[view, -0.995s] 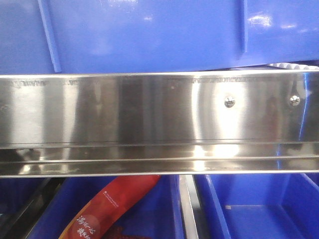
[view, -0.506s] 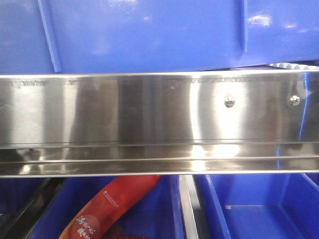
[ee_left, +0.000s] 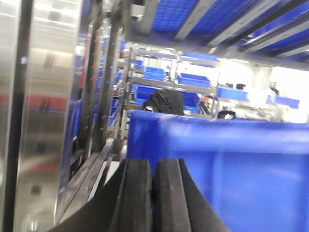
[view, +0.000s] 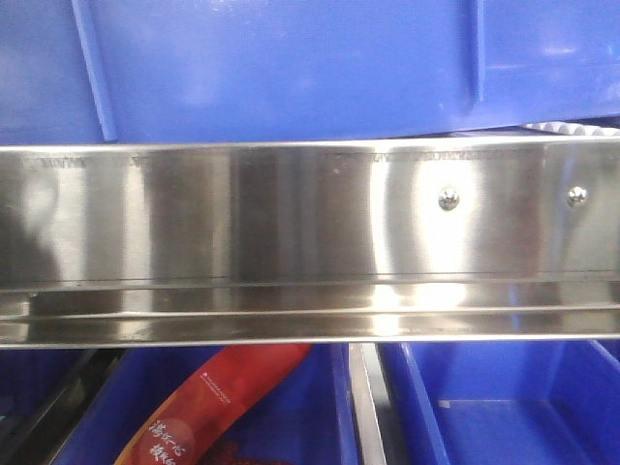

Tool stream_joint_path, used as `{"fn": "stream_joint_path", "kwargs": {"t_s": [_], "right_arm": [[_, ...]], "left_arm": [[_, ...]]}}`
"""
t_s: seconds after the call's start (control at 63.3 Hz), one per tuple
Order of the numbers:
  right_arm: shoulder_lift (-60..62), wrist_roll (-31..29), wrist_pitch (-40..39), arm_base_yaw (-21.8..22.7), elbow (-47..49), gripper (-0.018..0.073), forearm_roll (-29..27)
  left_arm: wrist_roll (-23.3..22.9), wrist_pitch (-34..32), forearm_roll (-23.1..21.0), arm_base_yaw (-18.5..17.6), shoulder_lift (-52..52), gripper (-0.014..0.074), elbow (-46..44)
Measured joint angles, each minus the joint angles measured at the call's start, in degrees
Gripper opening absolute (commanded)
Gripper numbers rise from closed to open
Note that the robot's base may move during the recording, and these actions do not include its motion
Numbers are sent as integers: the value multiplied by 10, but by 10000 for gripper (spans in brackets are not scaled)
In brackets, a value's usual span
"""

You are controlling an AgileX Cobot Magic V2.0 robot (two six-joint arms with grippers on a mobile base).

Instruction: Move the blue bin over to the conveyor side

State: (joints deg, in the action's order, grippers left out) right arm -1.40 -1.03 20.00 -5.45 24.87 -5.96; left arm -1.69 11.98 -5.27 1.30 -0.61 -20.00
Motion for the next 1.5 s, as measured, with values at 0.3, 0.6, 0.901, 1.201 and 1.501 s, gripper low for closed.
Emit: {"fn": "stream_joint_path", "kwargs": {"t_s": [0.3,0.6,0.901,1.201,1.501], "right_arm": [[-237,0,257,0,302,-79,-1],[-420,1,357,0,507,-79,-21],[-540,-5,417,0,605,-79,-38],[-716,-6,500,0,758,-79,-31],[-821,16,506,-71,848,-79,98]], "left_arm": [[0,221,4,0,-158,-18,-235],[0,319,4,0,-324,-18,-371],[0,332,-1,0,-489,-18,-491],[6,346,-2,0,-671,-18,-616],[17,367,-3,0,-770,-18,-695]]}}
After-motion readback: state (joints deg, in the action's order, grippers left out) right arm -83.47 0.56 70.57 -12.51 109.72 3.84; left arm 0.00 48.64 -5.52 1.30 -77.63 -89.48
